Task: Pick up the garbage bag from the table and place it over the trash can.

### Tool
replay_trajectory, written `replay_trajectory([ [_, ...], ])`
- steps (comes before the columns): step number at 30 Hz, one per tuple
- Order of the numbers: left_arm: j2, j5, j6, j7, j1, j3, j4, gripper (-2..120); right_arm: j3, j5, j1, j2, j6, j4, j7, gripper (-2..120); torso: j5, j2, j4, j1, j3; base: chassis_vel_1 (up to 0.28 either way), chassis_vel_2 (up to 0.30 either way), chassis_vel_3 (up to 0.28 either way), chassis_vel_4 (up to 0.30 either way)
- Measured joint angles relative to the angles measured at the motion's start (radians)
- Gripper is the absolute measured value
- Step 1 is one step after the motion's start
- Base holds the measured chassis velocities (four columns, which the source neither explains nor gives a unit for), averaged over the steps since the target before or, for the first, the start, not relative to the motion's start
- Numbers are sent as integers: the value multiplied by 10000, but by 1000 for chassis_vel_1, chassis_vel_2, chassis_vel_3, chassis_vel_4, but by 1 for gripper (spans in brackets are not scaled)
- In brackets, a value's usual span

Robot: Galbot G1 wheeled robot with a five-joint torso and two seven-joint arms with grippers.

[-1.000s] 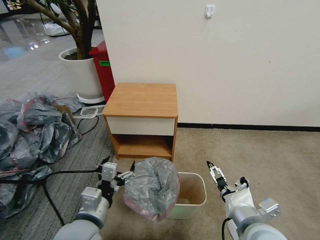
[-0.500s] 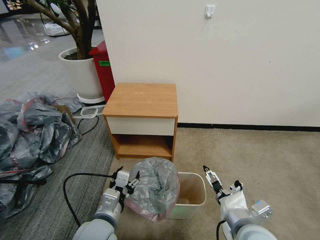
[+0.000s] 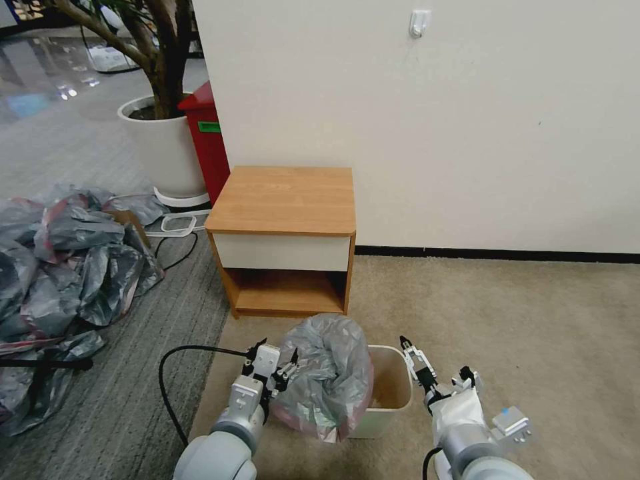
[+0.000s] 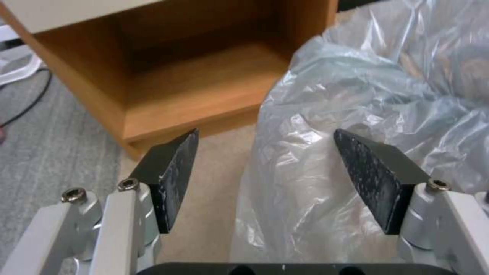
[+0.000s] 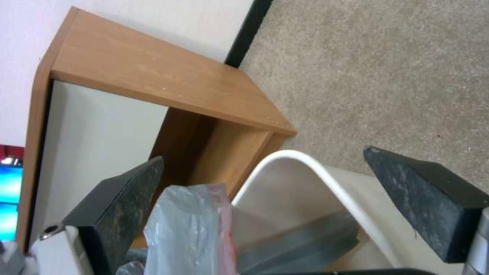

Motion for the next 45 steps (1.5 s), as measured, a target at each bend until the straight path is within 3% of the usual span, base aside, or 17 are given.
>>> replay_trajectory([
  [12,-36,76,213,-346,-151,704,221,66,82,-150,-38,51,59,-8,10,100,0,0,0,0,0,0,0,0,0],
  [21,-44,53,503,-590,-128,736,319,47,131,-223,-68,43,102,12,18,100,0,0,0,0,0,0,0,0,0],
  [33,-279,-569,720,-1193,-163,1111,674,43,140,-344,-70,-81,179,6,14,100,1,0,0,1,-1,0,0,0,0],
  [37,-340,-564,685,-1229,-151,1099,730,31,200,-508,-164,-175,181,85,-185,100,1,0,1,0,0,0,0,0,0],
  [38,-355,-561,580,-1244,-121,1087,730,24,230,-752,-222,-236,163,150,-387,100,0,0,0,0,0,0,0,0,0],
  [40,-359,-559,440,-1255,-97,1086,731,23,252,-955,-271,-287,131,204,-563,100,0,0,0,0,-1,0,0,0,0],
  [42,-359,-542,-400,-1247,-36,1079,799,11,296,-1672,-425,-496,-111,454,-1258,100,-3,0,0,0,0,0,0,0,0],
  [45,-337,-525,-1152,-1143,-7,1000,837,7,285,-2243,-564,-707,-519,727,-1908,100,-2,0,0,0,-1,0,0,0,0],
])
